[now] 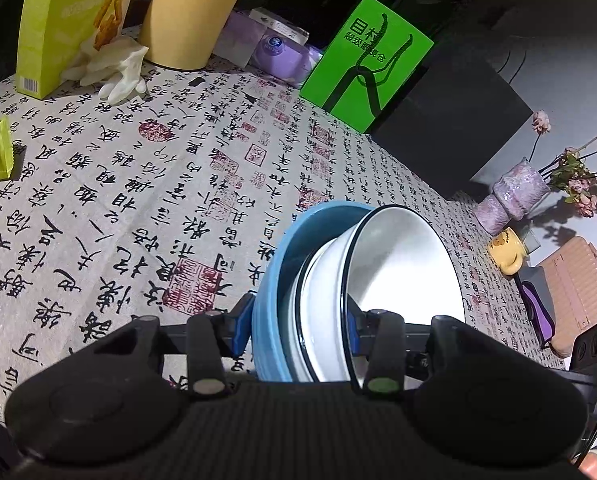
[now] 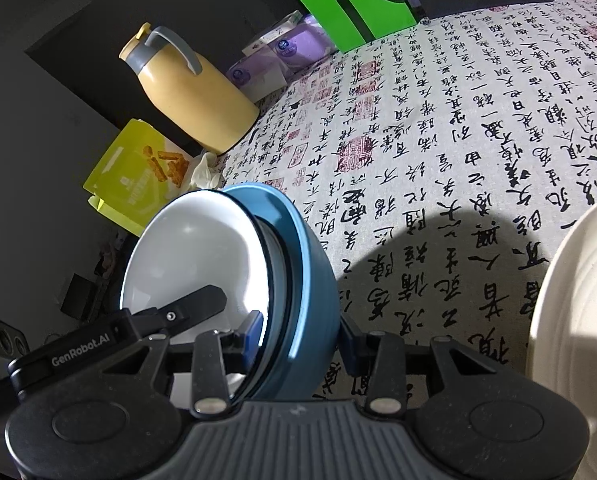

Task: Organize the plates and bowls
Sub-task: 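Carry the blue bowl stack with both tools toward the cream plates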

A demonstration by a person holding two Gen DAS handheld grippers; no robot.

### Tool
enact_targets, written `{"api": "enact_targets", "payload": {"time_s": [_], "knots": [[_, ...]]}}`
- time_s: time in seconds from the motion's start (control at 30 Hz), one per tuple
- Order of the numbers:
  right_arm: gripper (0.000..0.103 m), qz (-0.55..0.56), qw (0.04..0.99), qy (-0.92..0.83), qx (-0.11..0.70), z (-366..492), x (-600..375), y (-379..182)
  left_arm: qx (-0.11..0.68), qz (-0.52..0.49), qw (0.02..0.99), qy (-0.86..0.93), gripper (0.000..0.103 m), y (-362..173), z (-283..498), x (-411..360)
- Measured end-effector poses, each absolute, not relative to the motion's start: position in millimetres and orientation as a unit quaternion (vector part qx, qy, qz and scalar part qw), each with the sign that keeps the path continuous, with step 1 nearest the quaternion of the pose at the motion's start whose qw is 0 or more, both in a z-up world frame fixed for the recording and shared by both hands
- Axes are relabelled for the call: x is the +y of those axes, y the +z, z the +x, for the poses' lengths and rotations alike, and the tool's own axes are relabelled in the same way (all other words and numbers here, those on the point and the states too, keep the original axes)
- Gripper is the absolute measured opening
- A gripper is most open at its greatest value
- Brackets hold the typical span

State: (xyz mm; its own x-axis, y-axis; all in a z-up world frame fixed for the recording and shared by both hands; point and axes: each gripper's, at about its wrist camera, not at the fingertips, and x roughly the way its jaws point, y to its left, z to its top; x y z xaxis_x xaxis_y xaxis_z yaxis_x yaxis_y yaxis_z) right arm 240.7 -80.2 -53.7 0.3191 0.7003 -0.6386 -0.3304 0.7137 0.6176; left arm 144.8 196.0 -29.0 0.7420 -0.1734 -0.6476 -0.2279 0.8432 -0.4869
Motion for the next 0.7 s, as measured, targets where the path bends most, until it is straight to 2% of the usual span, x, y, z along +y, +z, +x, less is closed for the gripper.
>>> {"api": "enact_targets", "payload": {"time_s": [0.7], "knots": [[0.039, 0.201, 0.797, 0.322, 0.469, 228.8, -102.6, -40.9, 0.349, -0.269, 0.898, 0.005, 0.043, -16.1, 137.9, 174.0]]}}
